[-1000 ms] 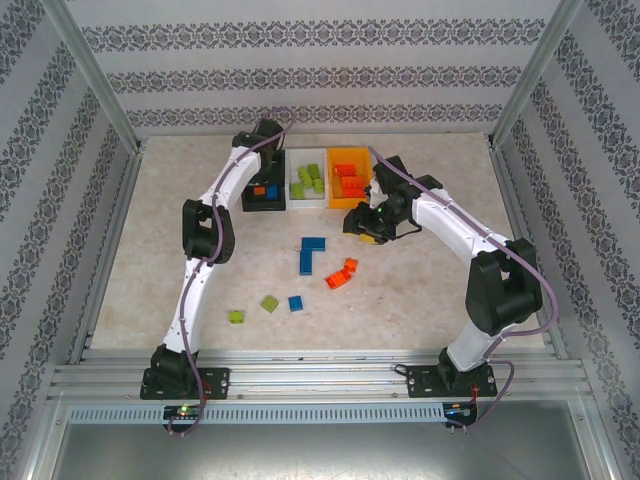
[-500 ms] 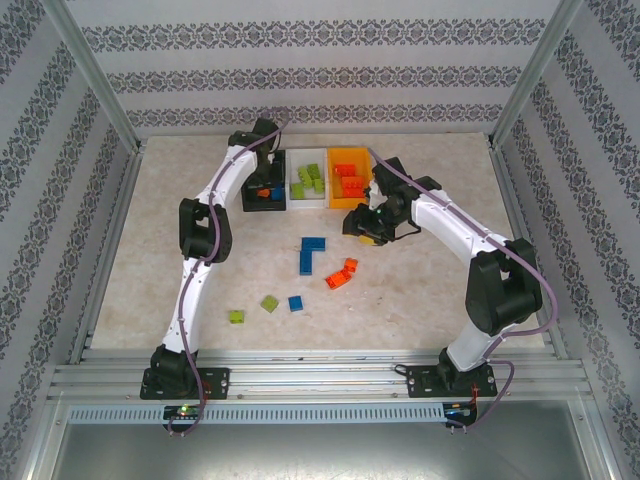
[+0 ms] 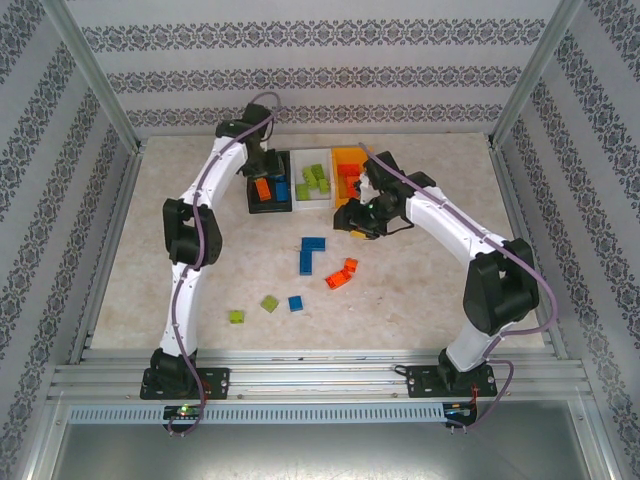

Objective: Sort the legos into containers by color

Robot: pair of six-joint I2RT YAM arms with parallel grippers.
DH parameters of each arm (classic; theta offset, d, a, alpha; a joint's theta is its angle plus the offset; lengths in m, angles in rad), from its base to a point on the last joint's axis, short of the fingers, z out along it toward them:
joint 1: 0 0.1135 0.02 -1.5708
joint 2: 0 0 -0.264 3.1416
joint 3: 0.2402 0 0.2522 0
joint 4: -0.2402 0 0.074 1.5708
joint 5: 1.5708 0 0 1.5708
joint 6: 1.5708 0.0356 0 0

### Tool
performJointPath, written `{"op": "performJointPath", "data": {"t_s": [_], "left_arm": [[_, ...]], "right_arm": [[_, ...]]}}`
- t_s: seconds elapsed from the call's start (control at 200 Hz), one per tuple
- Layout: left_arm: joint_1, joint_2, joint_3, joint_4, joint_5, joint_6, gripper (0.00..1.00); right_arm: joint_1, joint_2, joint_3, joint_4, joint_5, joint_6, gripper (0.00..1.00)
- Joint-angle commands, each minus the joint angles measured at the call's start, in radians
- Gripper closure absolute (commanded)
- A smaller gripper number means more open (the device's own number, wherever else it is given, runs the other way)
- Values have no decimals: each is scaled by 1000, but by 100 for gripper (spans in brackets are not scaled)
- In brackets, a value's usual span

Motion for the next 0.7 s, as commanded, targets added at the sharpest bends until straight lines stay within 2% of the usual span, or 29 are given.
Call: {"op": "performJointPath", "data": {"t_s": [0.0, 0.195, 0.315, 0.495, 0.58, 0.694], "left_arm": [[18, -33, 58, 33, -96, 8, 43], [50, 29, 87, -1, -241, 24, 42], [63, 108, 162, -34, -249, 53, 42], [88, 183, 171, 16, -214, 50, 45], [96, 214, 172, 46, -186, 48, 53], [98, 233, 174, 54, -136, 34, 82]], "right_arm": [[20, 27, 42, -3, -5, -7, 49], [43, 37, 84, -30, 11, -15, 48], [46, 24, 74, -31, 18, -7, 48], [55, 1, 59, -47, 29, 5, 48], [66, -2, 72, -67, 38, 4, 48], [81, -3, 103, -100, 59, -7, 48]]}}
